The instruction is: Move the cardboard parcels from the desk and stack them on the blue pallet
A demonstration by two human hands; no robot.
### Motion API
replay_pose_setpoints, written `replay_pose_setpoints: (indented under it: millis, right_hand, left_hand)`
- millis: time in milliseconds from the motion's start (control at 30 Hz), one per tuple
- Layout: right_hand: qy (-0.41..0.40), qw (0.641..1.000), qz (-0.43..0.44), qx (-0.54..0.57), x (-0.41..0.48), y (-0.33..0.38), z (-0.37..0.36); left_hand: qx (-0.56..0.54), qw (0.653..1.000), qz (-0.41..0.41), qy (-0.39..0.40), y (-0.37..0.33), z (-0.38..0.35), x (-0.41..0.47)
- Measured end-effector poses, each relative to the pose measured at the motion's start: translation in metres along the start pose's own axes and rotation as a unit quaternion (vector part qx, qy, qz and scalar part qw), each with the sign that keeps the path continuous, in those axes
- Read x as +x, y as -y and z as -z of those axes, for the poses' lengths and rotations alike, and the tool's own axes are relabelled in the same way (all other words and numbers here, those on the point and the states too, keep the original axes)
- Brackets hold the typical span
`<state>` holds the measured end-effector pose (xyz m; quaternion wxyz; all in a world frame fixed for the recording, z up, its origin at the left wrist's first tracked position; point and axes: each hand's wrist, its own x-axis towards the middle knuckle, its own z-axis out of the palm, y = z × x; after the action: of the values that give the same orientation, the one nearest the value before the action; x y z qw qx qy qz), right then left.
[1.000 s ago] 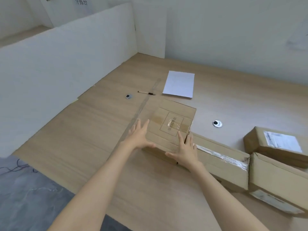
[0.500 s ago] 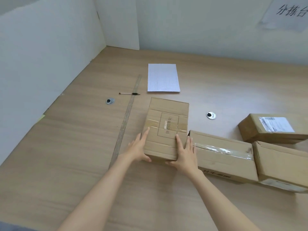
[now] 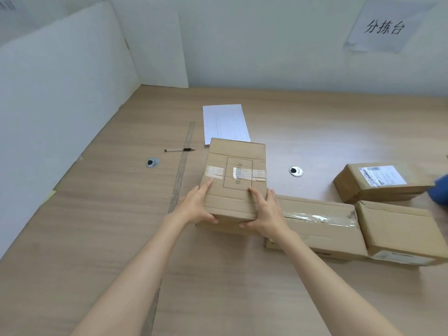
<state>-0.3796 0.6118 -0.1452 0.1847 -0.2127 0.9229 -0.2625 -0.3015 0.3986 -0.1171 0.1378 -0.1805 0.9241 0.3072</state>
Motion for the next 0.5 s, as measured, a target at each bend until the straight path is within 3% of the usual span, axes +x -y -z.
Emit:
replay_pose_setpoints:
  millis: [500]
  right_hand:
    - [-0.099,0.990,0.080,0.061,-0.027,0.033,0.162]
  left_hand:
    - [0.037,0.989,-0.121,-0.080,-0.133,0.120,-0.043]
